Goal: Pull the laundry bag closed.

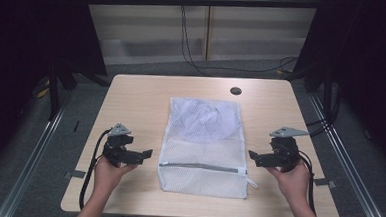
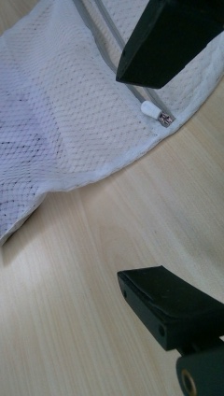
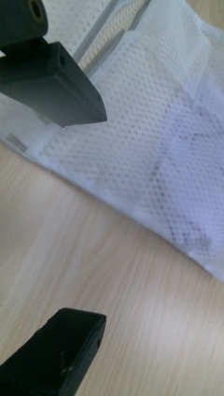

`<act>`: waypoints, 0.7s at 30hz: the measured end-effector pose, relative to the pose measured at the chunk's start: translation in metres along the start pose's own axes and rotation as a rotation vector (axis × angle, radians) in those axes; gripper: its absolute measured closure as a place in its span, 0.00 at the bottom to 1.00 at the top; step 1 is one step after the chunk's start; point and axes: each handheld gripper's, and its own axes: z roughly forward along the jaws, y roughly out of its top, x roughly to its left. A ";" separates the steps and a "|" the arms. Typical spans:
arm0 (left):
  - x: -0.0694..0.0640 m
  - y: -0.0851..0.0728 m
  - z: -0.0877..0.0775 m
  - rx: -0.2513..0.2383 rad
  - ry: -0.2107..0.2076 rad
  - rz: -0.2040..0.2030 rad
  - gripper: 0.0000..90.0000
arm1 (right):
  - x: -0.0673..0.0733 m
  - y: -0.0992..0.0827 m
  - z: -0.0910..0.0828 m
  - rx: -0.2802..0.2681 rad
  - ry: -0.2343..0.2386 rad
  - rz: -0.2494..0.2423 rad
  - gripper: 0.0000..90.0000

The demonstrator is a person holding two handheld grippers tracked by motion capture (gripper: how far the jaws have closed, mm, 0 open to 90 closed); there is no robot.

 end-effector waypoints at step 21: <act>0.003 0.000 -0.006 0.019 -0.015 0.026 0.07 | 0.053 0.027 0.021 0.036 0.101 -0.017 0.11</act>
